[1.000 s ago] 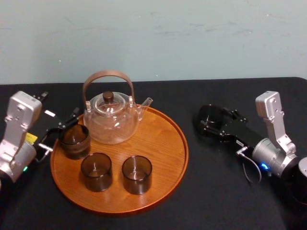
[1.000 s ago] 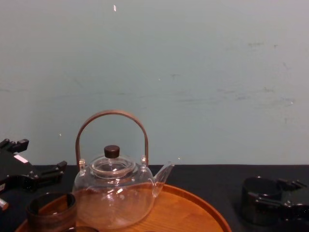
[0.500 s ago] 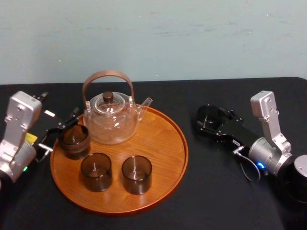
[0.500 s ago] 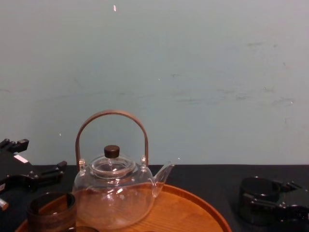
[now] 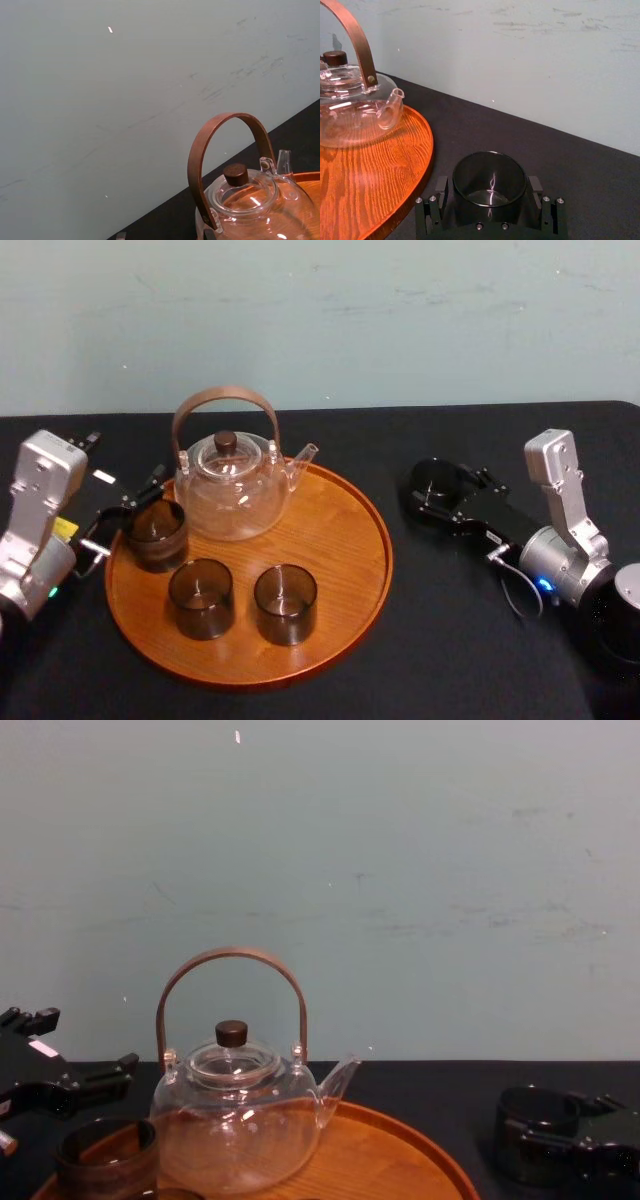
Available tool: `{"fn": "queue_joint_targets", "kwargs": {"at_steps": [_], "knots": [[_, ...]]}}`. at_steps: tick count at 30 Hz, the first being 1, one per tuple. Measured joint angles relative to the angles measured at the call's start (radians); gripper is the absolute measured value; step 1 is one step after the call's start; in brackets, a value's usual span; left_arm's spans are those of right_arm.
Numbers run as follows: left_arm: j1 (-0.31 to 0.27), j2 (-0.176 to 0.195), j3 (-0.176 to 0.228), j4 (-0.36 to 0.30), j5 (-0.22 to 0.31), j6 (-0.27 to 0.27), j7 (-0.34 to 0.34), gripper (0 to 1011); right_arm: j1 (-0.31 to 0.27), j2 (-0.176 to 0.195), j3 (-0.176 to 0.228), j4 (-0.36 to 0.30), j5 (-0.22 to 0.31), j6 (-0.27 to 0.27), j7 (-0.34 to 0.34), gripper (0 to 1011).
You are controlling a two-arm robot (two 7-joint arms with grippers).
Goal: Pick up the glass from the table and place it on the tray.
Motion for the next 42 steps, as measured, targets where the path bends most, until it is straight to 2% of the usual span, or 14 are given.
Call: {"fn": "queue_joint_targets", "kwargs": {"at_steps": [9,24,30,42], "knots": [[0.000,0.000,0.000,0.000,0.000,0.000,0.000,1001,0.017,-0.007,-0.004,0.035,-0.010,-0.007,-0.006,1003],[0.000,0.000,0.000,0.000,0.000,0.000,0.000,1001,0.018,-0.009,-0.005,0.037,-0.014,-0.010,-0.010,1002],[0.000,0.000,0.000,0.000,0.000,0.000,0.000,1002,0.017,-0.008,-0.005,0.037,-0.013,-0.010,-0.009,900],[0.000,0.000,0.000,0.000,0.000,0.000,0.000,1001,0.017,-0.008,-0.005,0.036,-0.012,-0.009,-0.008,895]]}}
